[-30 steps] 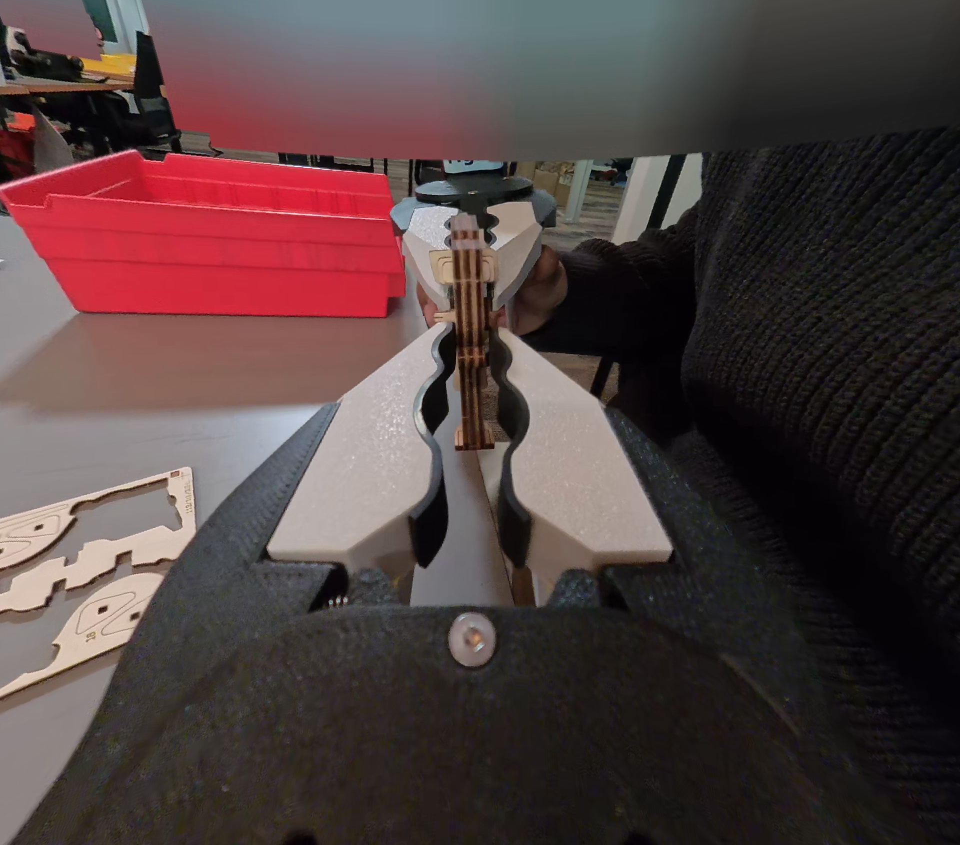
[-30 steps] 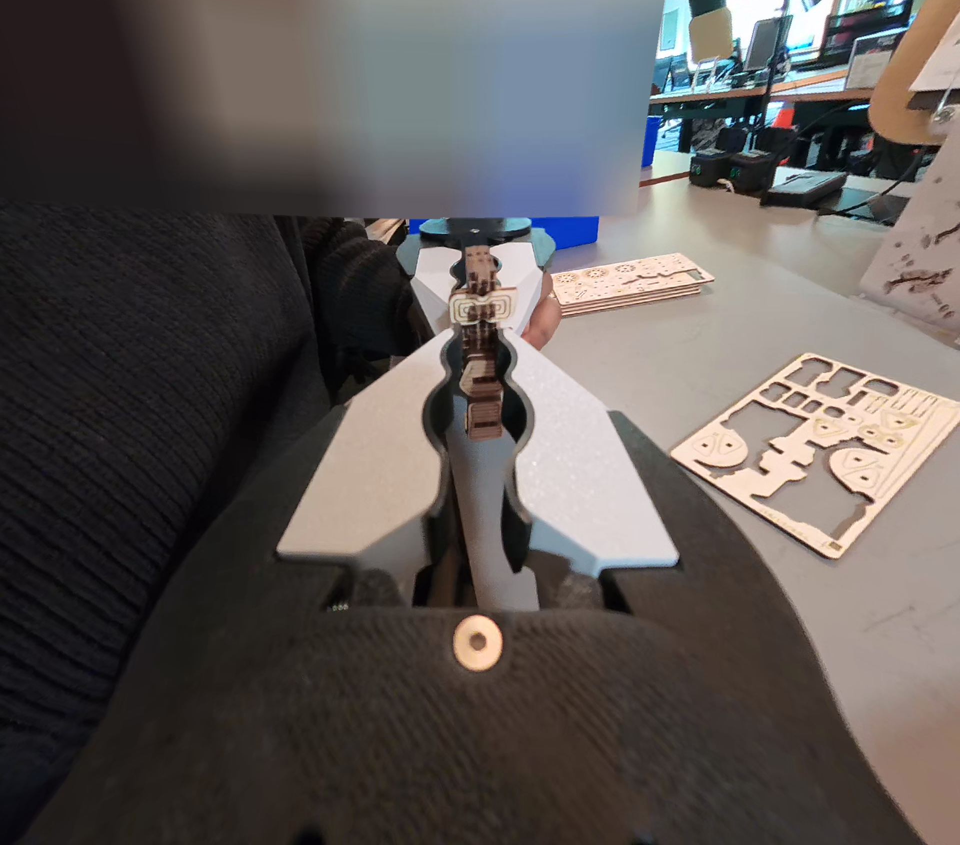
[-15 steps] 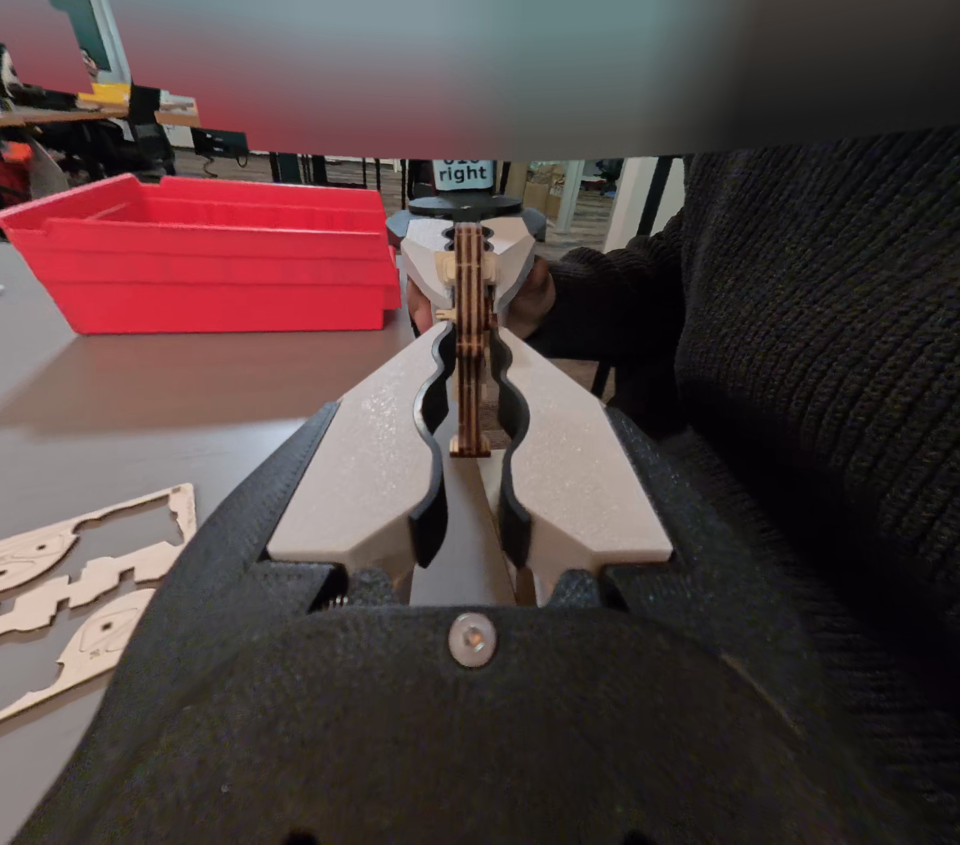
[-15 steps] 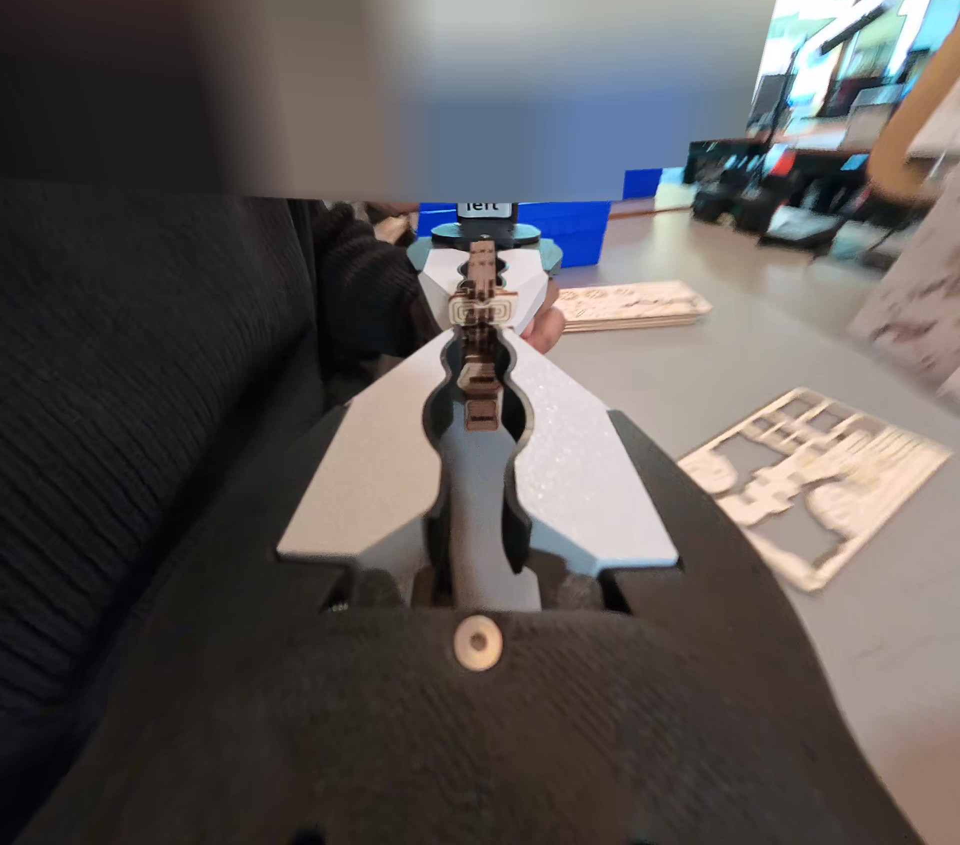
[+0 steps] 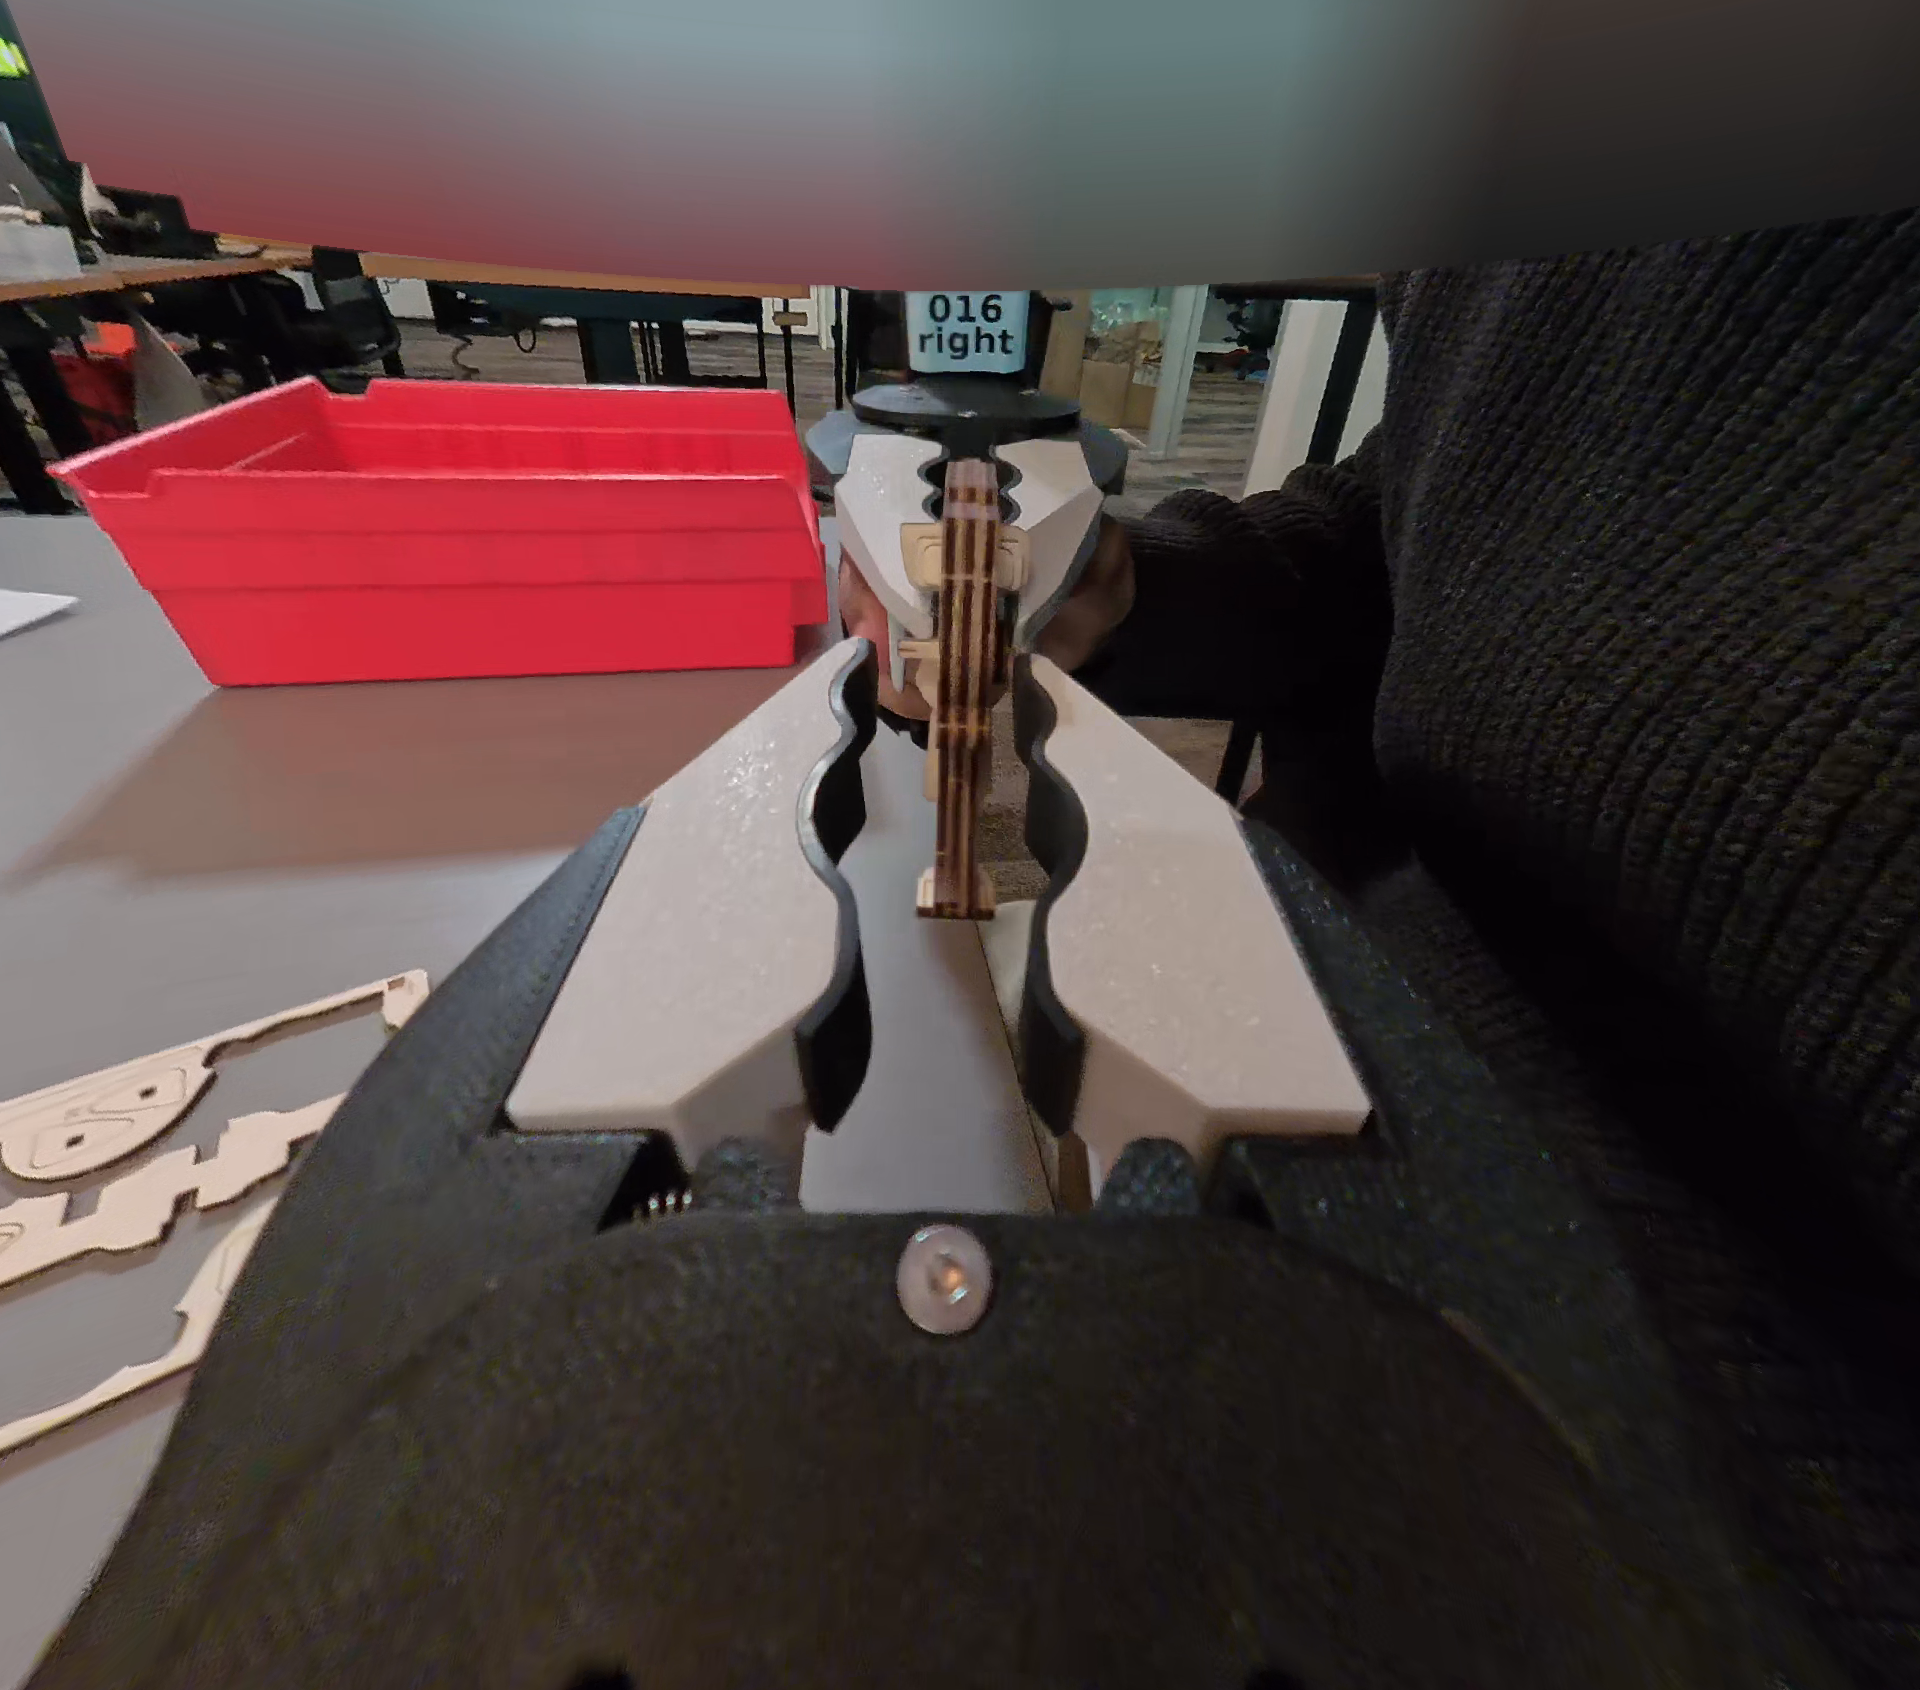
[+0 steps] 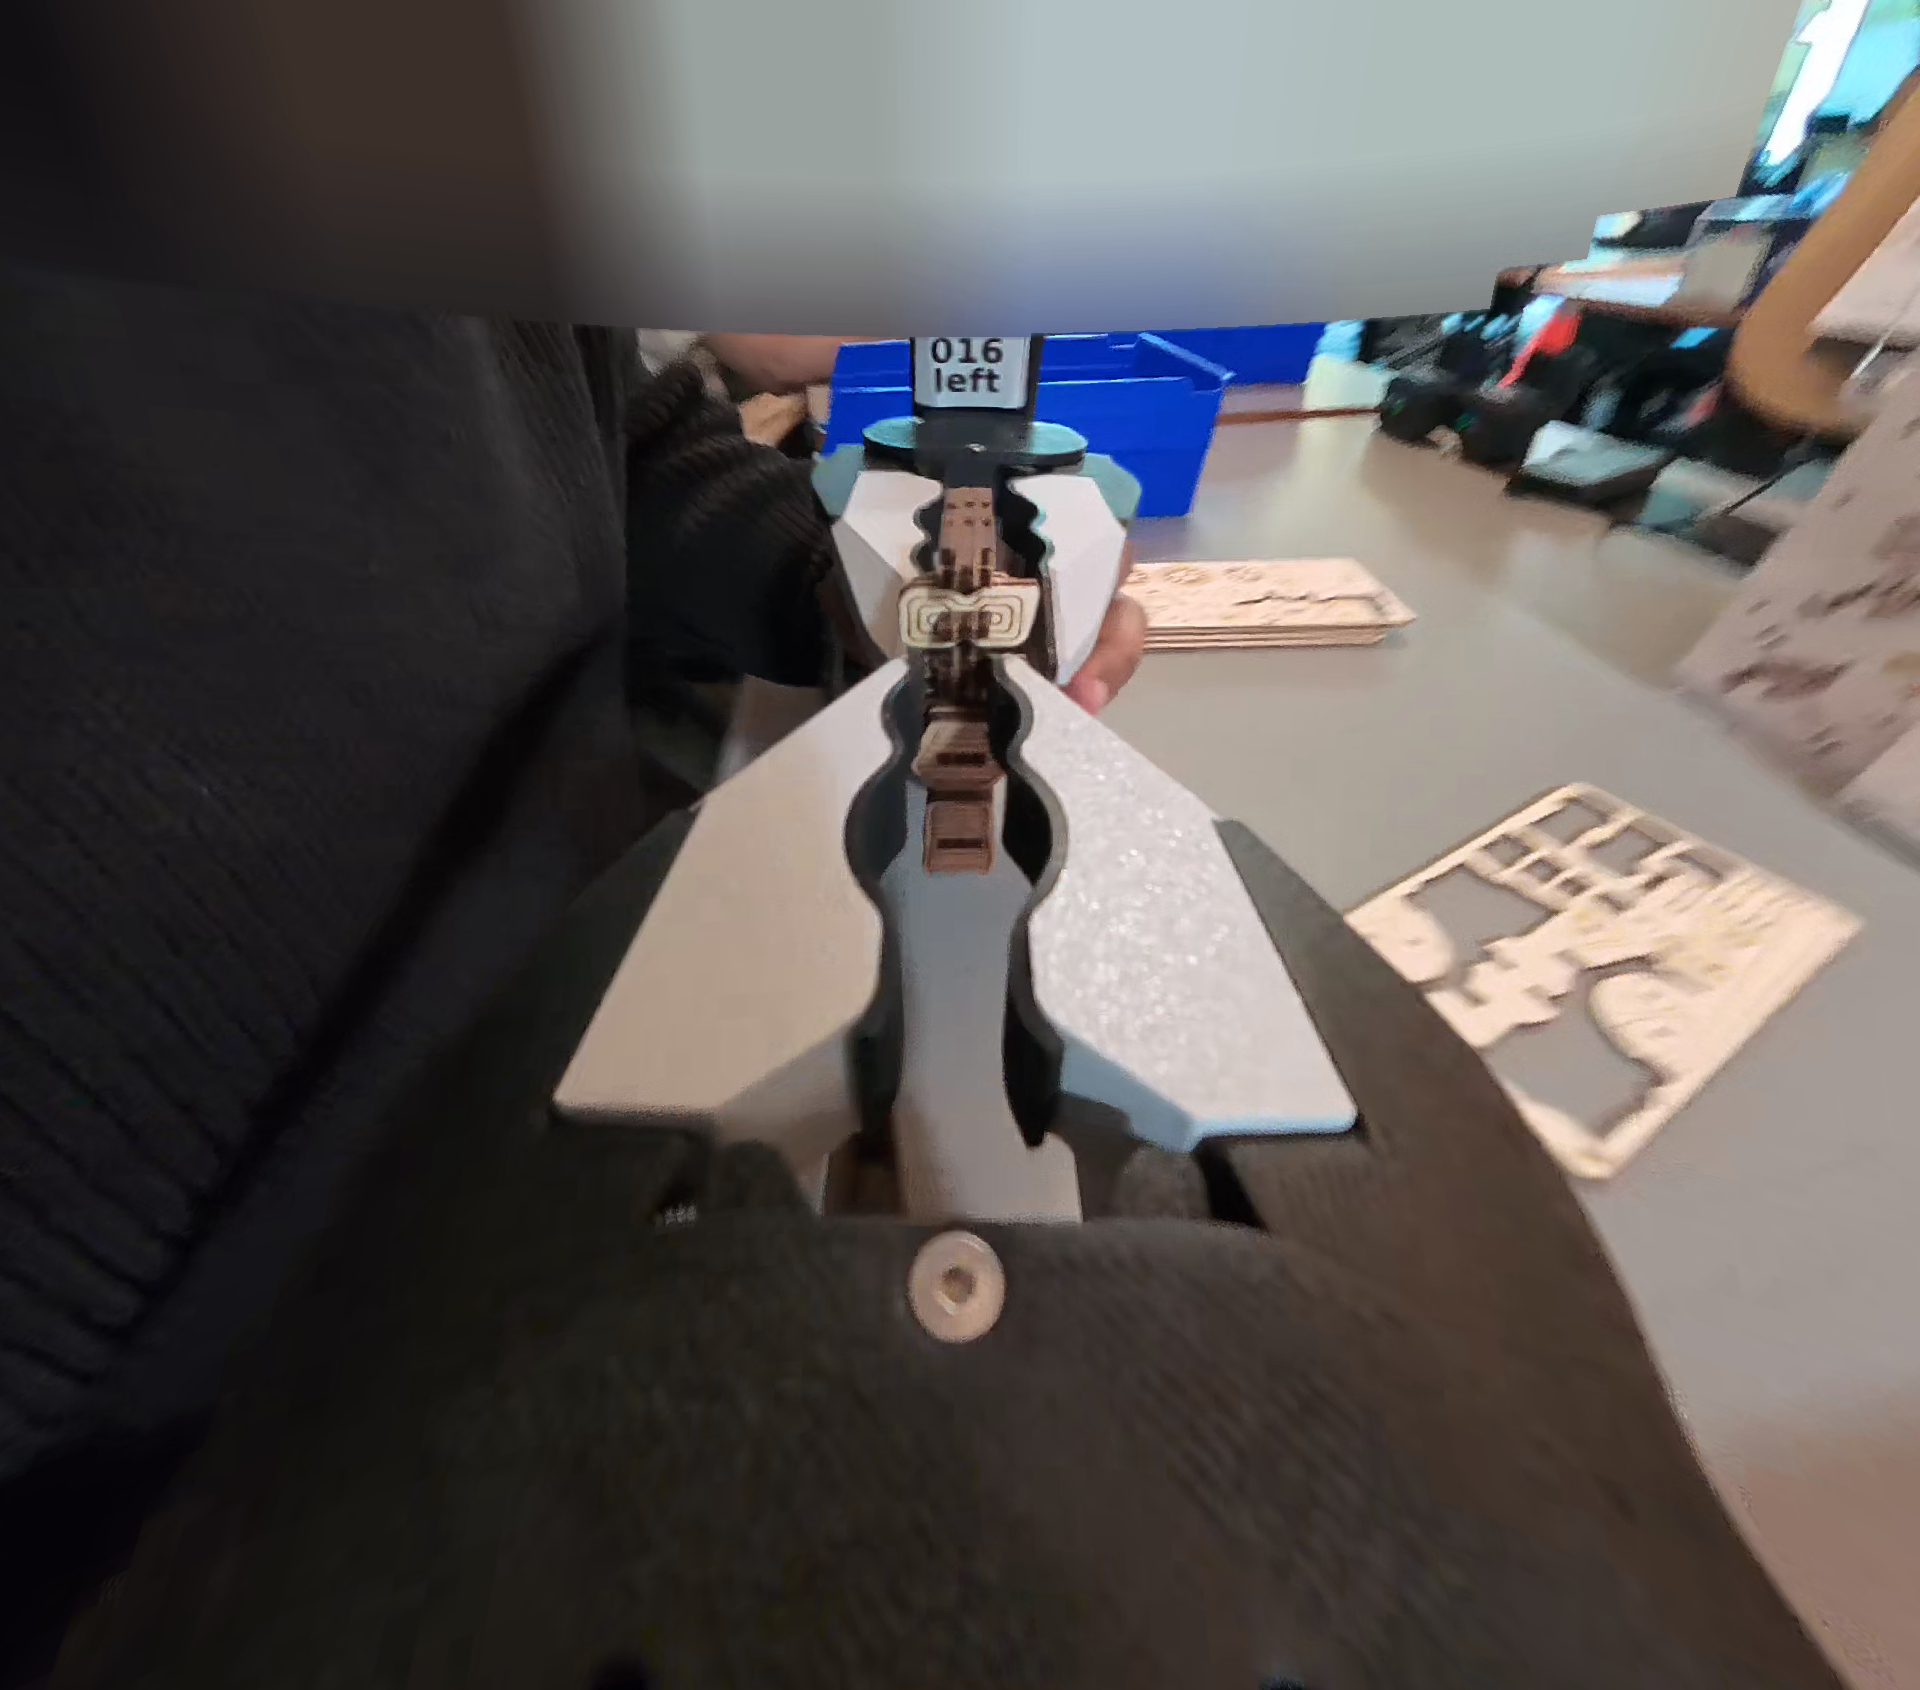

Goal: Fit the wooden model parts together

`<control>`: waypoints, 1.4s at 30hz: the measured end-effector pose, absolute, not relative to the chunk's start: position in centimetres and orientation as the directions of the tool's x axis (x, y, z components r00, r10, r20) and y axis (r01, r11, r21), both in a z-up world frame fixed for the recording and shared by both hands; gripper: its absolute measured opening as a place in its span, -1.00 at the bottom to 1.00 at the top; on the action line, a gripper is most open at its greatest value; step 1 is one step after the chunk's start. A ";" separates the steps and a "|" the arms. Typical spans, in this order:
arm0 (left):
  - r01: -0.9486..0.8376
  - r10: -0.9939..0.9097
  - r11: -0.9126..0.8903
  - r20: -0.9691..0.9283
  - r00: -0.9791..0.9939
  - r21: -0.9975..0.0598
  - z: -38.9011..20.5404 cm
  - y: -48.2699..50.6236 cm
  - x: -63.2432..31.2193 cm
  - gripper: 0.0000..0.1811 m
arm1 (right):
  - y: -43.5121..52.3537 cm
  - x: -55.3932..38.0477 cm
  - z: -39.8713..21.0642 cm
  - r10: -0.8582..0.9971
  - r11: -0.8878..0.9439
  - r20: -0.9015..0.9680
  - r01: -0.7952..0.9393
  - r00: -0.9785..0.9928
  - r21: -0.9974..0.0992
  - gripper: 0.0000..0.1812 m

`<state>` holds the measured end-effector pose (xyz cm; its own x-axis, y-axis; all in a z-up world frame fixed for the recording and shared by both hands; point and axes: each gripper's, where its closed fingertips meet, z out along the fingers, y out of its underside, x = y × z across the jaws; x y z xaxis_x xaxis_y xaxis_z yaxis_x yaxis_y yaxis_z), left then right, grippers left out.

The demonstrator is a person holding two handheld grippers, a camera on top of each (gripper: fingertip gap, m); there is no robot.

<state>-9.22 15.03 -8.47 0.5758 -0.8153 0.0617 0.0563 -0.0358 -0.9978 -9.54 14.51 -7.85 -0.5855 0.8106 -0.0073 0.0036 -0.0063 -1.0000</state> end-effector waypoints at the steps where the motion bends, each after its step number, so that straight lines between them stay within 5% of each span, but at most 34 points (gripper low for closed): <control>1: 0.060 -0.816 -0.051 0.076 0.572 -0.997 -8.6 15.1 -9.2 -0.74 | 14.5 -9.6 -7.9 0.800 -0.050 -0.056 0.028 -0.597 -0.998 -0.88; 16: 0.086 -0.820 -0.136 0.161 0.549 -0.987 -9.1 15.3 -9.2 -0.79 | 15.0 -9.9 -8.3 0.747 -0.220 -0.265 0.149 -0.609 -0.964 -0.89; 42: 0.103 -0.816 -0.195 0.219 0.535 -0.975 -9.2 15.4 -9.3 -0.81 | 15.2 -10.0 -8.3 0.739 -0.261 -0.319 0.184 -0.593 -0.948 -0.88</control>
<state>-9.27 15.42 -9.20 0.5353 -0.8157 0.2193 0.1028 -0.1948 -0.9754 -10.01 15.21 -8.28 -0.5928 0.7394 -0.3190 0.1840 -0.2613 -0.9476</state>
